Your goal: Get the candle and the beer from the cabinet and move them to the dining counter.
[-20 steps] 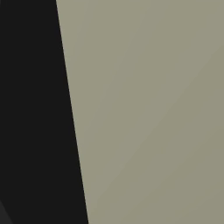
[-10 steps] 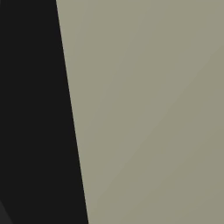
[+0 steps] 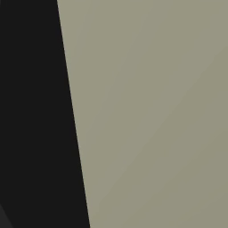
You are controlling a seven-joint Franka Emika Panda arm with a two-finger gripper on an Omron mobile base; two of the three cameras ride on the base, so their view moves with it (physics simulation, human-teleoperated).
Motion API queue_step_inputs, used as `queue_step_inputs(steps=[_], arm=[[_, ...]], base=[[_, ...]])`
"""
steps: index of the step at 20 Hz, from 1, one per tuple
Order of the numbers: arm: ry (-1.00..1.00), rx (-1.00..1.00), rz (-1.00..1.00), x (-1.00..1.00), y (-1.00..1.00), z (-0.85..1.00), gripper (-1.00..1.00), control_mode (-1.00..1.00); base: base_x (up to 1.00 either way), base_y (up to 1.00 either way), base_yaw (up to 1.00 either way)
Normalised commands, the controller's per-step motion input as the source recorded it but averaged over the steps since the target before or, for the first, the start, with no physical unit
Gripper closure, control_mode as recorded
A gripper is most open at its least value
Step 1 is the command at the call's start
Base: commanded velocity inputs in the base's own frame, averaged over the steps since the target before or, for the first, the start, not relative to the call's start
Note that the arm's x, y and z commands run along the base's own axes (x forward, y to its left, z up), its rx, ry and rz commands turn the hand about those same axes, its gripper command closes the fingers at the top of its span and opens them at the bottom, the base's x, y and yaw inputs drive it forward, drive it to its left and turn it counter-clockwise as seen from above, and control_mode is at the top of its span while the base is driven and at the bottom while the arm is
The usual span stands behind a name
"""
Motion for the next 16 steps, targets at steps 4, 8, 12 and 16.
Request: queue_step_inputs(steps=[4,8,12,16], arm=[[-0.24,0.00,0.00,-0.81,0.17,-0.14,1.00,-1.00],[-0.13,0.00,0.00,-0.75,0.16,-0.06,1.00,-1.00],[0.00,0.00,0.00,-0.64,0.18,0.00,1.00,-1.00],[0.00,0.00,0.00,-0.68,0.18,0.00,1.00,-1.00]], base=[[0.00,0.00,0.00],[0.00,0.00,0.00],[0.00,0.00,0.00],[0.00,0.00,0.00]])
